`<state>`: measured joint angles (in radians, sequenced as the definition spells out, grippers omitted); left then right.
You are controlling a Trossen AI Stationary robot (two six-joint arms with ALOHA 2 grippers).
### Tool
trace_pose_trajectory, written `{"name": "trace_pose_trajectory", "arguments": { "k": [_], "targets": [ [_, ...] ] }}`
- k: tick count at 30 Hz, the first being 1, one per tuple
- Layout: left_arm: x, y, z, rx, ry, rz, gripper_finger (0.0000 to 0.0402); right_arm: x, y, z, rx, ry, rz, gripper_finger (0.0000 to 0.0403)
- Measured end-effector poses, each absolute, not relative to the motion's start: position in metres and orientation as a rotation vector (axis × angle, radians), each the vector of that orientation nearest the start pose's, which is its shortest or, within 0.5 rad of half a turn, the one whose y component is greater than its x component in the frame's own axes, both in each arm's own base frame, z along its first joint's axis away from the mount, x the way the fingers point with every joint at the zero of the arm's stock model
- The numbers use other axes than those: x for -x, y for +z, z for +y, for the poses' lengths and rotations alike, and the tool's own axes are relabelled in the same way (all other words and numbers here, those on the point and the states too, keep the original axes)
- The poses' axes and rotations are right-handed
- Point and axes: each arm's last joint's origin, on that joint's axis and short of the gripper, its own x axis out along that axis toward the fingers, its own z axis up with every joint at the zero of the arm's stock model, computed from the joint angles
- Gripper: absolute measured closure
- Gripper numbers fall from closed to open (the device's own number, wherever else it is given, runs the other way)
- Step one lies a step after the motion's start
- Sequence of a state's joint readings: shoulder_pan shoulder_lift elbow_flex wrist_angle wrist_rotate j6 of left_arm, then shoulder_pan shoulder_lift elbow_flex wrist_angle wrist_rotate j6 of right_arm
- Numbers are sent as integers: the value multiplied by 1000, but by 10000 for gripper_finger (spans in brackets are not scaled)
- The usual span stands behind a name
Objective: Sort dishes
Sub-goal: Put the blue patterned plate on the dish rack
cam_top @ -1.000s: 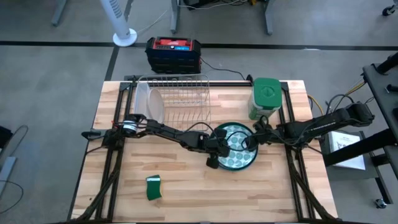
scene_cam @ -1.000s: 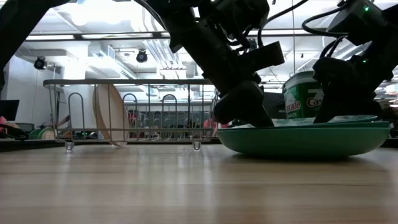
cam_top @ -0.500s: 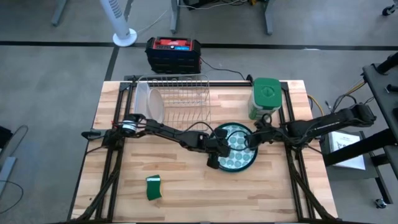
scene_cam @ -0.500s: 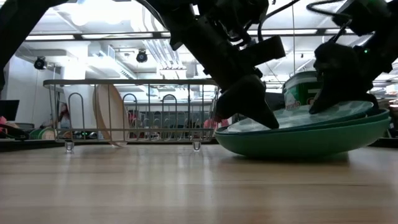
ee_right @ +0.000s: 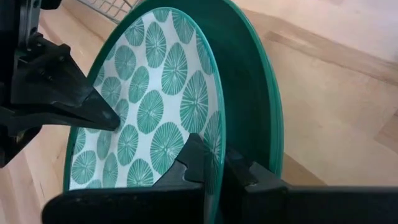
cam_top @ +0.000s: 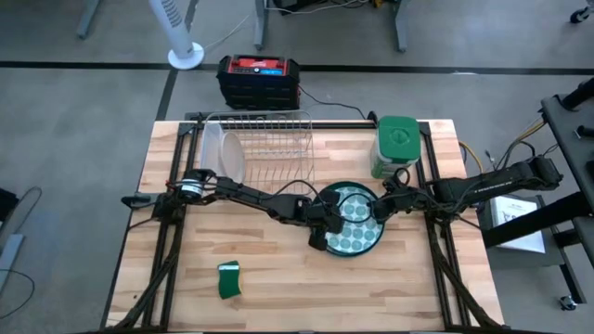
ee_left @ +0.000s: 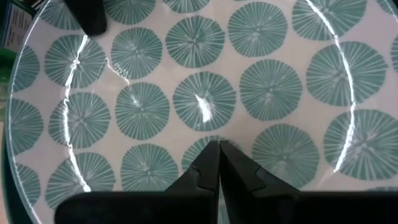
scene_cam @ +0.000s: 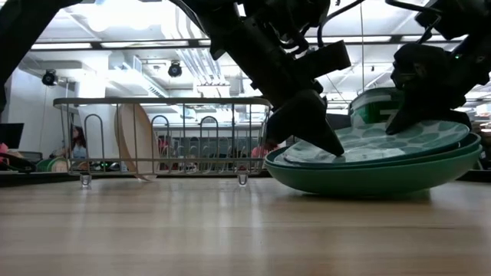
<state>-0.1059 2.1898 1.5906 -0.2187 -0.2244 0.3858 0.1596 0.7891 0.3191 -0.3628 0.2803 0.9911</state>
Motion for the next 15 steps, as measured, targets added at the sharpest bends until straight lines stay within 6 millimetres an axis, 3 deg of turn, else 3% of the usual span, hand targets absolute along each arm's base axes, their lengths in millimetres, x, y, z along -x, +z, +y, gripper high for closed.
{"name": "trace_pose_trajectory", "arguments": {
  "k": [9,15],
  "targets": [
    [-472,165,-46,-463,-123,806,401,-141,160,16,-777,-493,722,402],
    [-467,179,-49,-416,-219,791,401,-141,161,15,-675,-470,722,402]
  ]
}}
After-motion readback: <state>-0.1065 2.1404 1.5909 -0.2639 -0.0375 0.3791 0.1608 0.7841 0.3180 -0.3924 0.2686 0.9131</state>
